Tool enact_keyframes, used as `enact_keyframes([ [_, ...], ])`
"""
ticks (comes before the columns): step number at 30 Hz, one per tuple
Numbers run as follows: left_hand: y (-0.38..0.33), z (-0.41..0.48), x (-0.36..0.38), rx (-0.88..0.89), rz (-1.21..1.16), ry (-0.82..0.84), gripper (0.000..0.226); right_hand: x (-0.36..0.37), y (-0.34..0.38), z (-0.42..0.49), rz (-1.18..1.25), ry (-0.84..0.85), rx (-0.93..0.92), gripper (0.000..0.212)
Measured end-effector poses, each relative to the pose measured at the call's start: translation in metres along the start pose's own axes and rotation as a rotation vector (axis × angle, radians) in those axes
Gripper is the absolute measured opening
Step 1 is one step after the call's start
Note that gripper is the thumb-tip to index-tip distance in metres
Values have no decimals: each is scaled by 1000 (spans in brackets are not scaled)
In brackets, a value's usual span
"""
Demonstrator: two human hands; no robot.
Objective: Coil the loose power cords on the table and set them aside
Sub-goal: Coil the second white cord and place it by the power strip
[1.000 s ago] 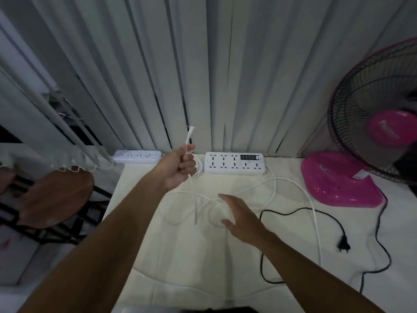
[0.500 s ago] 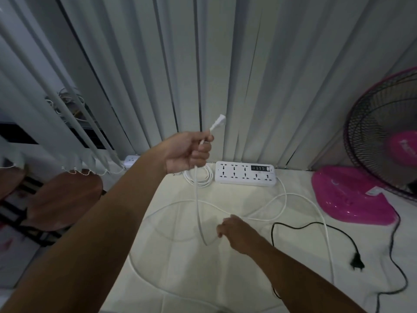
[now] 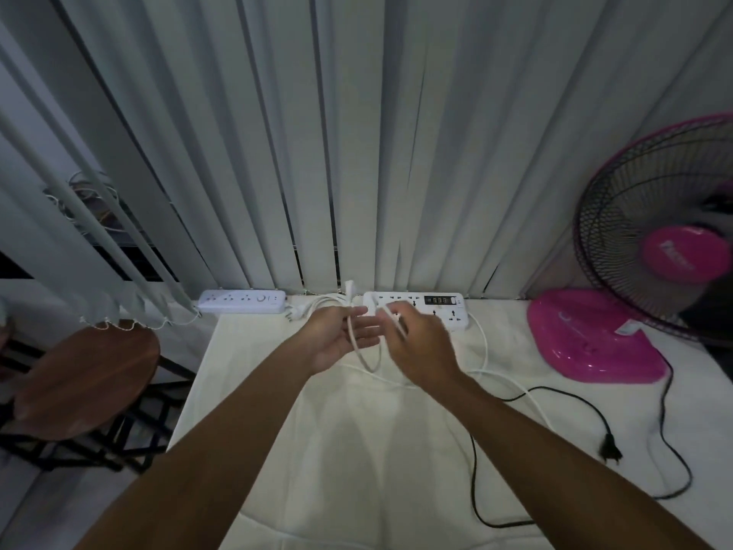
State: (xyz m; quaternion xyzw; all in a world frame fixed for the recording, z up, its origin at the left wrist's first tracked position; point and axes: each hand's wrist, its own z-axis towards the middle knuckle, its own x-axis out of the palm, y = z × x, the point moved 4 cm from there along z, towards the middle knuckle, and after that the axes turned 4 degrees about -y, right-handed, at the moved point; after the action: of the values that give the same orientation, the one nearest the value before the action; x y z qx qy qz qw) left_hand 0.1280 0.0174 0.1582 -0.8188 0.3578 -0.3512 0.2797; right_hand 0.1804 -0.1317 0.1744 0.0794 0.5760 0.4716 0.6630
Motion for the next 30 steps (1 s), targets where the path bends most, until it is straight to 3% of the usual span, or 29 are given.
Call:
enact_keyframes([
  [3,-3,2,8,-17,-8,14,24,19,11,-27,36,178,-123,30],
  [8,-6,4,5,-17,-89,-23,28,31,-20,-60,35,284,-157,18],
  [14,2,0,14,-37,-126,48,25,25,-49,-64,9,375,-62,26],
  [17,4,-4,25,-45,-142,66,23,26,-50,-60,-13,409,-57,43],
  [19,-1,-8,30,-42,-148,87,24,28,-63,-62,-44,439,-34,39],
  [22,-12,-17,36,-24,-137,161,25,28,-97,-67,-205,478,-4,15],
  [27,-24,-26,37,-33,-119,231,33,9,-153,-69,-434,564,164,46],
  [30,-23,-27,35,-34,-45,242,35,-5,-164,-60,-605,577,120,42],
])
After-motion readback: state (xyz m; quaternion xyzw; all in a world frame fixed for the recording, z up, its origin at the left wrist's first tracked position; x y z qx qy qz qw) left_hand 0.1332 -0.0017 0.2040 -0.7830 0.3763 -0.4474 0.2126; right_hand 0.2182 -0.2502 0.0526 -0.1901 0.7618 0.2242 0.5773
